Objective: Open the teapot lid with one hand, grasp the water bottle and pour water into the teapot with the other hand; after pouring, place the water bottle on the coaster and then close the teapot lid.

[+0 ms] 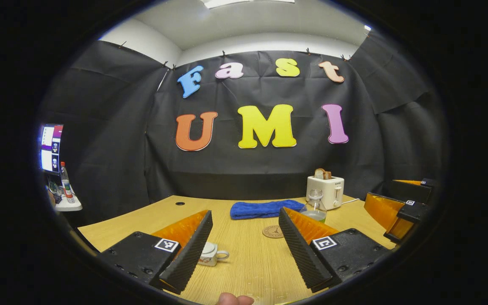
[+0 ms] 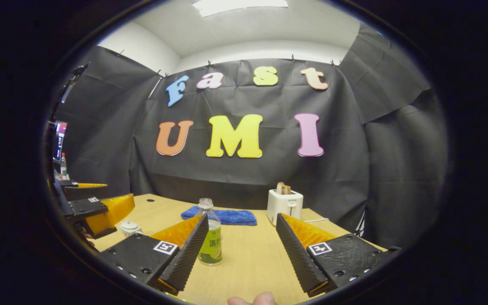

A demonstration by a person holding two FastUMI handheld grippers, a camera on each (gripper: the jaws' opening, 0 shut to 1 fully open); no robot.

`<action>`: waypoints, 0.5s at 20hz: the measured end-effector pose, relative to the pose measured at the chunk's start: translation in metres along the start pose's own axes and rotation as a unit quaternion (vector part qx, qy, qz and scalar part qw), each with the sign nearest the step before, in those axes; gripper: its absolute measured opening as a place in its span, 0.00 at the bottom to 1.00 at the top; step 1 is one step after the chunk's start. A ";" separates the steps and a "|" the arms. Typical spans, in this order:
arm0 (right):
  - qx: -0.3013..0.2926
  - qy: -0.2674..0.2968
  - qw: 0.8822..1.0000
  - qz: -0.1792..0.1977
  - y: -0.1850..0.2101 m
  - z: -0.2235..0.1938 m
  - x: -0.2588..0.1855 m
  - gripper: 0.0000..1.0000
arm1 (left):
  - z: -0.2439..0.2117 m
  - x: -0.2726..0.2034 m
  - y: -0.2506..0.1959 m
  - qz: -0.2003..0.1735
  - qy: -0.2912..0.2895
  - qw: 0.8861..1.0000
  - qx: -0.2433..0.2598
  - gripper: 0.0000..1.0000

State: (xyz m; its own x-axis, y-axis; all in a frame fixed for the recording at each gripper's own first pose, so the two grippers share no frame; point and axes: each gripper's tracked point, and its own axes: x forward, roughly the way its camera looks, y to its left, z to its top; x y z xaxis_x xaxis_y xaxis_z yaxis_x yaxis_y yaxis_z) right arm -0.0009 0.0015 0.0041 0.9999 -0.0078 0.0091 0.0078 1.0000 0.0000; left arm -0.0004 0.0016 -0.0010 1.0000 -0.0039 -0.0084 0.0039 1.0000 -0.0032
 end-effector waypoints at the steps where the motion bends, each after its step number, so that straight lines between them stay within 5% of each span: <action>1: 0.000 -0.001 1.000 0.000 -0.001 0.001 0.001 0.96 | 0.000 0.000 0.001 0.000 0.000 1.000 -0.001 0.99; 10: -0.001 -0.002 1.000 0.000 -0.001 -0.002 -0.001 0.96 | -0.003 0.001 0.000 0.000 0.002 1.000 -0.002 0.98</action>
State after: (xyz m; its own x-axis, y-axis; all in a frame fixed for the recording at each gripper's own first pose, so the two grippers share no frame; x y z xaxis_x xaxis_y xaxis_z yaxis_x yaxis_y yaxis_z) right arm -0.0022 0.0001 0.0019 0.9999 -0.0070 0.0127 0.0070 1.0000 -0.0016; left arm 0.0006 0.0012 -0.0040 0.9999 -0.0039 -0.0117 0.0038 1.0000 -0.0077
